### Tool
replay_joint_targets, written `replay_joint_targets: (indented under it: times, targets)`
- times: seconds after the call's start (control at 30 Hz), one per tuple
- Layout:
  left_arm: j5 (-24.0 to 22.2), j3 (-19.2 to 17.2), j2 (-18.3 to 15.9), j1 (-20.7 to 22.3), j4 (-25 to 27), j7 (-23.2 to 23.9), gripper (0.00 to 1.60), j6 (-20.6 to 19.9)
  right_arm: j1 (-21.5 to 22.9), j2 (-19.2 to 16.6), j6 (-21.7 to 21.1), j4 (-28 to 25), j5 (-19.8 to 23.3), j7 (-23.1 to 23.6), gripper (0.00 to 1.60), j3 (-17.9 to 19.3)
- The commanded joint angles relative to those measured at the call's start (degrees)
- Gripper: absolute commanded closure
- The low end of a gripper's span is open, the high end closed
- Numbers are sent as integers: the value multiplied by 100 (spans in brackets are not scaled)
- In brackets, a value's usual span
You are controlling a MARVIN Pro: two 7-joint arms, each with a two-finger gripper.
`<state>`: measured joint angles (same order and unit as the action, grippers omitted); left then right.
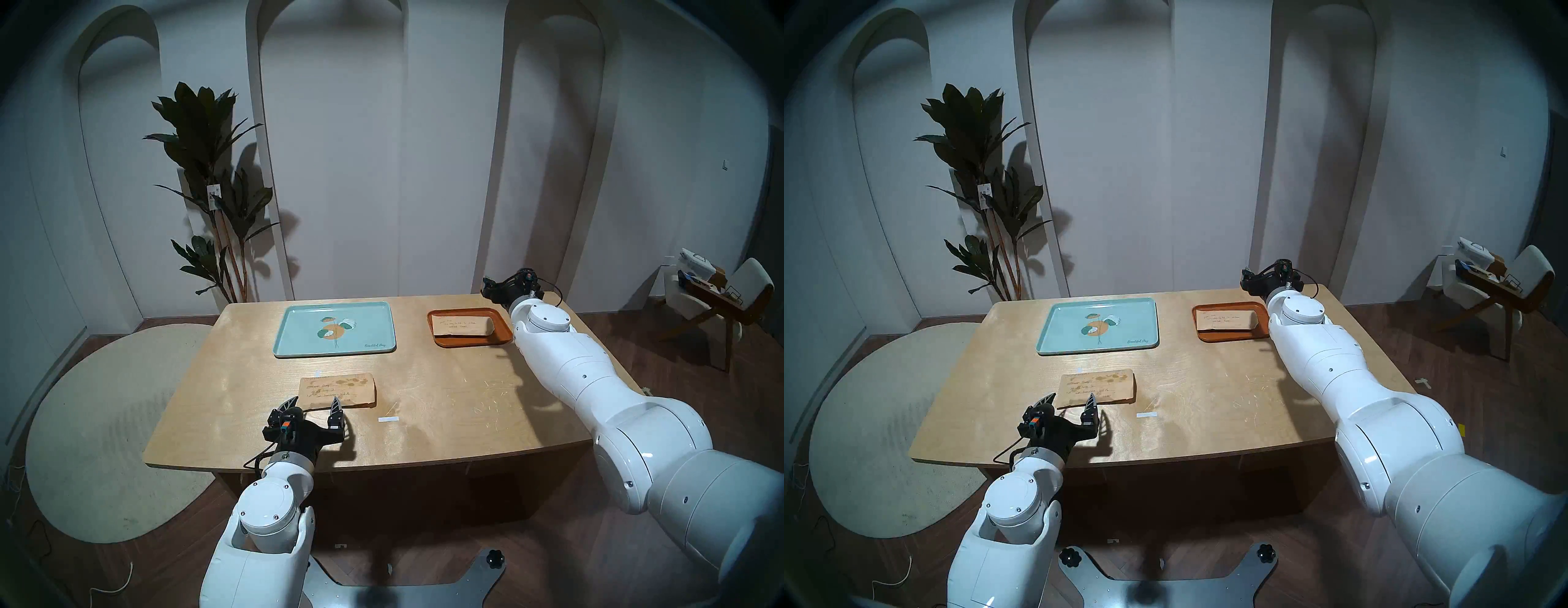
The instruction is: Sort the mail into the trays, one tray per recipient
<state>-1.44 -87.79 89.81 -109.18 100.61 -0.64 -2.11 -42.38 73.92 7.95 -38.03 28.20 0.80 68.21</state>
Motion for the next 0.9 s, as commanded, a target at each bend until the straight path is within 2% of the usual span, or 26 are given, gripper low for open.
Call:
replay_joint_targets:
  times: [0.0,0.47,0.87]
  targets:
    - [2,1,3,74,99,0,0,32,58,-176,307,-647,-80,17,0,39]
    - [1,2,2,89,103,1,0,35,-410,-486,526,-1591,-239,38,0,117]
    - [1,2,2,99,114,1,0,39,-880,-857,736,-2473,-347,-84,0,349]
